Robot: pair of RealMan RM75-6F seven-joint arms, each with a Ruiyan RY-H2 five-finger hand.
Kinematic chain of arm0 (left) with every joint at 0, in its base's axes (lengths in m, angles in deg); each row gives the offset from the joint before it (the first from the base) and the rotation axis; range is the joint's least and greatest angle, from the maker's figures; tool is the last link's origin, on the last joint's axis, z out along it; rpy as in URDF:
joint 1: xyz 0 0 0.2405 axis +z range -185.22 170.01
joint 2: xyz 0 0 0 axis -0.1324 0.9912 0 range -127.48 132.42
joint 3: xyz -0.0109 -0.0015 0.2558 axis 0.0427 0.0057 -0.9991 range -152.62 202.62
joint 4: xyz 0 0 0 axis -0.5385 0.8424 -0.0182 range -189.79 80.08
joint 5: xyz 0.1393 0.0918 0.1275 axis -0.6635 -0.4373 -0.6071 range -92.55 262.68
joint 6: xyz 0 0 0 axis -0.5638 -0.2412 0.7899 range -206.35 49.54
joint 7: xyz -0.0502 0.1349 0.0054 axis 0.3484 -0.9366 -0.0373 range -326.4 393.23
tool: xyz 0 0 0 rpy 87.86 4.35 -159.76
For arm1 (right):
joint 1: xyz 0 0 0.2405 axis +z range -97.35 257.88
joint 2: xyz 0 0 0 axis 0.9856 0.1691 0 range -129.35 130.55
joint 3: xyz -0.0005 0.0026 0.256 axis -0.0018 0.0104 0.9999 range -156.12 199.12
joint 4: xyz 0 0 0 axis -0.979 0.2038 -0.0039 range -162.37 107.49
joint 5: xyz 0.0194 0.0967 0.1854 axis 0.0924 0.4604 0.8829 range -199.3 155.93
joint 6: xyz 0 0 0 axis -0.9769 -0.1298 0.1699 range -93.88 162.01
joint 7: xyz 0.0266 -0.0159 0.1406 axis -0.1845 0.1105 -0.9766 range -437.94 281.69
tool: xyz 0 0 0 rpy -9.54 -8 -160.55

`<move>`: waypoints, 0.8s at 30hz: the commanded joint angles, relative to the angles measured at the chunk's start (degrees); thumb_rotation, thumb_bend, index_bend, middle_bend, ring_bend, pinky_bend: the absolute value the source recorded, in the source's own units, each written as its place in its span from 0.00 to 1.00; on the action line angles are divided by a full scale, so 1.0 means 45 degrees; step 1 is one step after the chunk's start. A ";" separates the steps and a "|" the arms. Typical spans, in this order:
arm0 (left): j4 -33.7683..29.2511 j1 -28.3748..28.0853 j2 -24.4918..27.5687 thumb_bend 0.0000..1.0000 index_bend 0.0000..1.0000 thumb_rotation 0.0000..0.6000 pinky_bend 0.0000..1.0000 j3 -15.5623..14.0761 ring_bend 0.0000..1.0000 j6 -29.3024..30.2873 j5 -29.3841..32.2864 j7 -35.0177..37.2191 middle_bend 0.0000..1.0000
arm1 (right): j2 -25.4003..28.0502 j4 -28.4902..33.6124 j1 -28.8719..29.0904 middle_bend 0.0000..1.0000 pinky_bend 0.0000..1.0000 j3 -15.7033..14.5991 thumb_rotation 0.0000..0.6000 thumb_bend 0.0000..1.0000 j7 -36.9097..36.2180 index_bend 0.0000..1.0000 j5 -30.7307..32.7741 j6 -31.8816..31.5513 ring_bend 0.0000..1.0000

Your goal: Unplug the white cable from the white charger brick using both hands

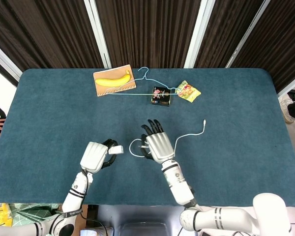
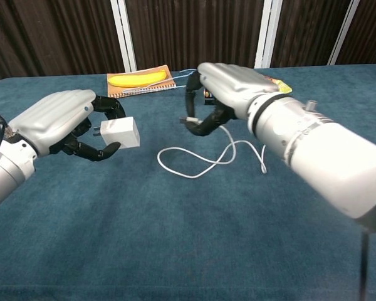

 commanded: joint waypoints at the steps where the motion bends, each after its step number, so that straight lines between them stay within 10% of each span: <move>1: 0.1972 -0.0300 -0.0374 0.57 0.73 1.00 1.00 0.0101 1.00 -0.0504 0.0062 0.1149 0.81 | 0.0661 -0.0399 -0.0353 0.29 0.00 -0.0461 1.00 0.66 -0.0112 0.90 0.0207 0.0217 0.06; 11: 0.5661 -0.0544 -0.1564 0.53 0.67 1.00 0.96 -0.0249 0.77 -0.1551 0.0202 0.3337 0.68 | 0.0394 -0.3784 -0.0612 0.29 0.00 -0.1018 1.00 0.66 -0.1617 0.83 0.0849 0.1544 0.06; 18: 0.6784 -0.0764 -0.1860 0.50 0.48 1.00 0.52 -0.0348 0.39 -0.2302 0.0326 0.3817 0.45 | 0.0395 -0.4575 -0.0600 0.25 0.00 -0.1027 1.00 0.66 -0.2419 0.58 0.0701 0.2081 0.06; 24: 0.6441 -0.0807 -0.1502 0.45 0.29 1.00 0.33 -0.0434 0.16 -0.2342 0.0156 0.4184 0.23 | 0.1211 -0.3656 -0.0658 0.10 0.00 -0.1052 1.00 0.59 -0.2235 0.16 0.0796 0.2295 0.00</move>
